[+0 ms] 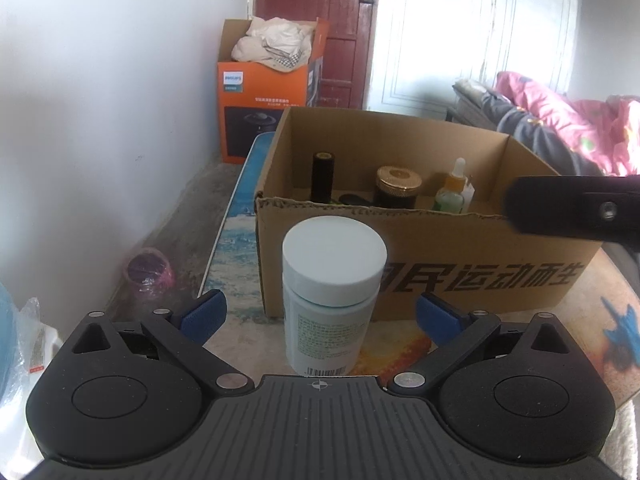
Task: Organize rigid objects
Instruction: 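Move the right gripper to the white pill jar and grasp it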
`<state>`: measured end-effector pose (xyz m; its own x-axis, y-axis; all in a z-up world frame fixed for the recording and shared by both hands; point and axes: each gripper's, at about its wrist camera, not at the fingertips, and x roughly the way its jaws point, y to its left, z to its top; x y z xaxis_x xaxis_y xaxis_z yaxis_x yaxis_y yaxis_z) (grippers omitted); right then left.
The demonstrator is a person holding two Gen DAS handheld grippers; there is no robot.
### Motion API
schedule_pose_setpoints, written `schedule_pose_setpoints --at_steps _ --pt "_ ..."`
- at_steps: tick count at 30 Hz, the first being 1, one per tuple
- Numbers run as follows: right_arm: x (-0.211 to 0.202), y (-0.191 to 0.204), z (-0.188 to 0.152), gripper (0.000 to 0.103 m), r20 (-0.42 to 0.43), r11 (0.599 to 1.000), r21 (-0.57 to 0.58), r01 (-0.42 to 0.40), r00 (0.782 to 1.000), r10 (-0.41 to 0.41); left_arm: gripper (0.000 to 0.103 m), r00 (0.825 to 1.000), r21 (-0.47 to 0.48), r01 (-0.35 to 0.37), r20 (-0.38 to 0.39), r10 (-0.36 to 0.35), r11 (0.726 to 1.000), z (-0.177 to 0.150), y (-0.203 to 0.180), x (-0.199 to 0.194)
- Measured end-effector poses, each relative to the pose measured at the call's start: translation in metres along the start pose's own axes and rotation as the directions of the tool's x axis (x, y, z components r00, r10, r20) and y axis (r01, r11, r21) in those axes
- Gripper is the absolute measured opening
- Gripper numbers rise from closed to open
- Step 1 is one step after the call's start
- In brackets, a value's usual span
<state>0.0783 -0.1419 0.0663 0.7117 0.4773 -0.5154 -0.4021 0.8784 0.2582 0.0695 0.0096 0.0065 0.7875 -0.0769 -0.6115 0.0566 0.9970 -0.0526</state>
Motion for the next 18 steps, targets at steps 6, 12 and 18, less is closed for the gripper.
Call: schedule_pose_setpoints --at_steps 6,12,18 --pt "0.031 -0.003 -0.001 0.103 -0.037 0.981 0.166 -0.103 0.993 0.111 0.097 1.0 -0.023 -0.001 -0.003 0.001 1.0 -0.003 0.003 0.003" --pt "0.046 -0.009 -0.003 0.096 -0.054 0.947 0.276 -0.167 0.981 0.188 0.091 1.0 -0.037 0.003 -0.013 -0.003 0.999 -0.006 0.006 0.004" --pt "0.058 -0.014 -0.01 0.079 -0.08 0.924 0.341 -0.175 0.974 0.213 0.081 1.0 -0.043 0.009 -0.029 -0.01 0.999 -0.006 0.005 0.005"
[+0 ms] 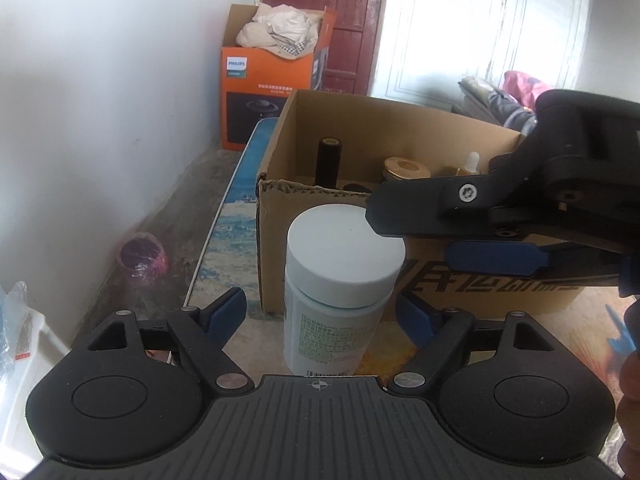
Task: Organize rigid objects
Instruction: 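Move the right gripper to the white pill jar and grasp it, then lift the white pill jar with the right gripper and carry it over the box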
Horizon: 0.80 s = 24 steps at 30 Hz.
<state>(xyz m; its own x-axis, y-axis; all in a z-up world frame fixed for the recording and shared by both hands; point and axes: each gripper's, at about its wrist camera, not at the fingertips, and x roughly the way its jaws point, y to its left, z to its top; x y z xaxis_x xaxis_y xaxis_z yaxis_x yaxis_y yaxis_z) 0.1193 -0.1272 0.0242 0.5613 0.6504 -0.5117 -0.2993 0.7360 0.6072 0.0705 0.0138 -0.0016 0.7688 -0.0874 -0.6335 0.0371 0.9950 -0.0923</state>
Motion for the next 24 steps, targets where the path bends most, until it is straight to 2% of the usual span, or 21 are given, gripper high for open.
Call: schedule_pose_setpoints --at_steps 6,12,17,24 --pt "0.007 -0.007 0.0 0.067 -0.02 0.998 0.048 -0.028 0.999 0.029 0.074 1.0 0.003 0.005 -0.005 -0.005 1.0 0.0 -0.001 0.001" --pt "0.015 -0.011 0.0 0.058 -0.041 0.996 0.077 -0.048 0.998 0.051 0.057 0.999 -0.007 0.033 0.003 -0.033 0.999 0.0 0.0 0.001" --pt "0.014 -0.013 0.001 0.048 -0.04 0.993 0.093 -0.066 0.997 0.07 0.056 0.999 0.001 0.04 0.007 -0.04 0.999 -0.001 -0.004 -0.001" --pt "0.0 -0.021 -0.002 0.048 -0.028 0.991 0.114 -0.068 0.997 0.072 0.055 0.998 0.028 0.07 0.003 -0.07 0.997 -0.001 -0.02 -0.003"
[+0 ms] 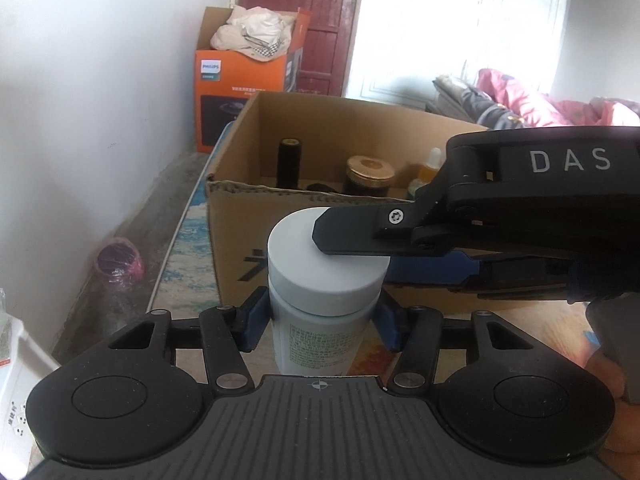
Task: Organize rigid objects
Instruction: 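Lift the white pill jar with the right gripper and carry it over the box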
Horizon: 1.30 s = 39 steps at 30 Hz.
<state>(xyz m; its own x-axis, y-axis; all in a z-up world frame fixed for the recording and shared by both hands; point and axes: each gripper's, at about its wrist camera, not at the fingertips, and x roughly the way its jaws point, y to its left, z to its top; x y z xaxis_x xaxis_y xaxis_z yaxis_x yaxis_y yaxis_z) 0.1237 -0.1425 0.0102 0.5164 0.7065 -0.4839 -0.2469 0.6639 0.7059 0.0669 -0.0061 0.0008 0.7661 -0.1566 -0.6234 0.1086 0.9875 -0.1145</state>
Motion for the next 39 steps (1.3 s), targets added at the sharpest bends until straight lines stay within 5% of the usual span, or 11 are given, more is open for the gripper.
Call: schedule_pose_setpoints --at_steps 15,39 --pt "-0.074 -0.031 -0.014 0.049 0.113 0.992 0.007 0.123 0.986 -0.123 0.054 0.992 0.141 0.126 -0.041 -0.121 0.982 -0.01 -0.068 0.002" --pt "-0.08 -0.042 -0.008 0.055 0.112 0.991 -0.015 0.134 0.985 -0.131 0.053 0.996 0.219 0.084 -0.051 -0.075 0.972 -0.015 -0.093 0.02"
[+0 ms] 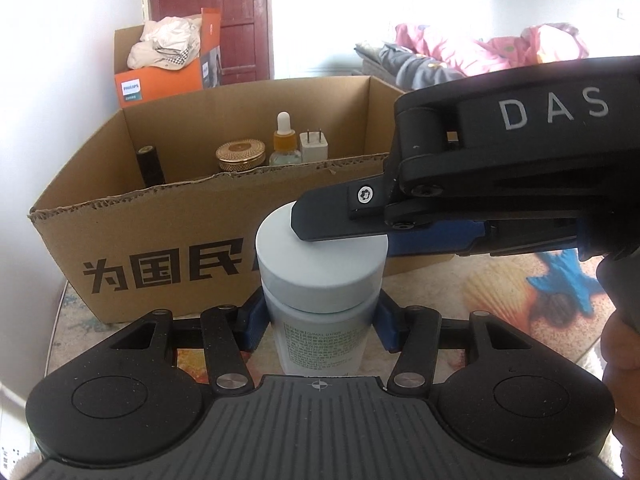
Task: Organize rigid objects
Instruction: 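Lift the white pill jar with the right gripper and carry it over the box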
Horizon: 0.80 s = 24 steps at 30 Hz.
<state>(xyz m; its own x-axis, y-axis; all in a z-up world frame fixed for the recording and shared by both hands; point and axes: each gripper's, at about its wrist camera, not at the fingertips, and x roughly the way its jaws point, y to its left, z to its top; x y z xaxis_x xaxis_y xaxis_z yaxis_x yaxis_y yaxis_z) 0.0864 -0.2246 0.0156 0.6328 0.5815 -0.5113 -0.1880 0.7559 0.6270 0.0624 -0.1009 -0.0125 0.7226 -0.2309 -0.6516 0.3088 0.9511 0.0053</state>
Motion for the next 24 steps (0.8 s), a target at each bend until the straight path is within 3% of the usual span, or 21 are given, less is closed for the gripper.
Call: schedule_pose_setpoints --at_steps 24 --pt "-0.009 0.013 -0.002 0.055 0.009 0.999 -0.034 -0.024 1.0 0.025 0.053 1.0 -0.008 -0.004 0.023 0.004 1.0 0.001 0.003 -0.016"
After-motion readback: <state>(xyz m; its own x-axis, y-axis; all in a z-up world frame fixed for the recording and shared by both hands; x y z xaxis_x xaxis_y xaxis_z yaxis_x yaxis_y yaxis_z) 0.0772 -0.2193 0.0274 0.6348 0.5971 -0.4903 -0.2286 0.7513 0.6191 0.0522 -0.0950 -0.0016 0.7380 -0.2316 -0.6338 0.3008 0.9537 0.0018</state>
